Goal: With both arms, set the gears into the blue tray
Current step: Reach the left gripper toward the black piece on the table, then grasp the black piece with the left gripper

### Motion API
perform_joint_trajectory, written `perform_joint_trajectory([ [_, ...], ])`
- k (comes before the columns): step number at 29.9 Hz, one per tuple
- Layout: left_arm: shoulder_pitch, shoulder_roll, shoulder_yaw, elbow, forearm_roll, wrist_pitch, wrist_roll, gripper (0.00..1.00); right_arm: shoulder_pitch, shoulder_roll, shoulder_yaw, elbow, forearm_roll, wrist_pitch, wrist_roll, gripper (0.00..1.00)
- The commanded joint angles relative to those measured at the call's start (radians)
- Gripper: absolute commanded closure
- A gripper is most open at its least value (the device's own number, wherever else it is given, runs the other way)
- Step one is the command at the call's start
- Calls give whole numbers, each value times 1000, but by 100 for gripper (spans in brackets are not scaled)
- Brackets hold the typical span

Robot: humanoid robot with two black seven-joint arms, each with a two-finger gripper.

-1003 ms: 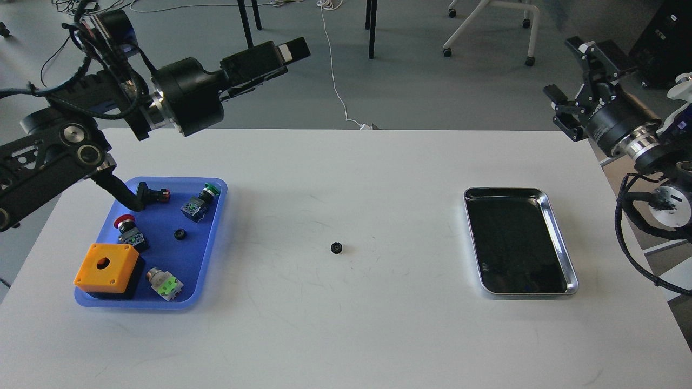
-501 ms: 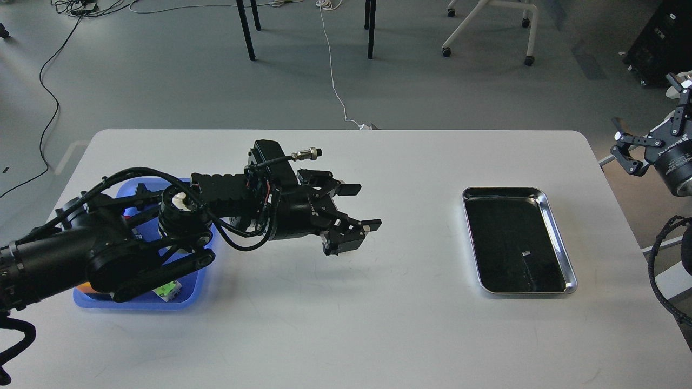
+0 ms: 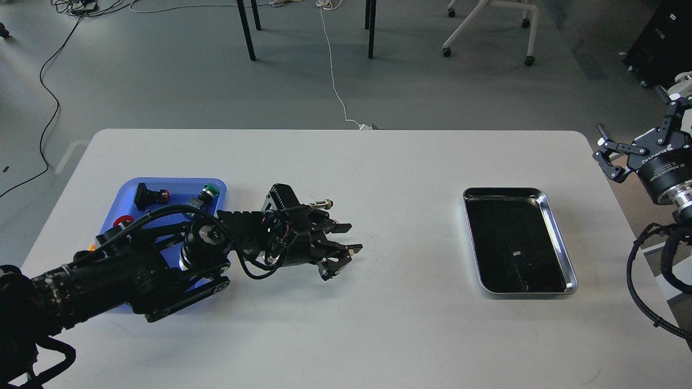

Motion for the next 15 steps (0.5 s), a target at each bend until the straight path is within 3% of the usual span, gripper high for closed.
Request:
perform_joint_trajectory([
  [1,8,-3,1,8,0,0,6,51,-4,-5,3,0,0,0,0,2],
  [3,10,-2,1,10,0,-1,11,47,-6,-5,4,-2,-2,-2,0,2],
  [15,36,-5,0,69,0,-1,12,46,-4,-2,7,1,-2,-5,0,2],
])
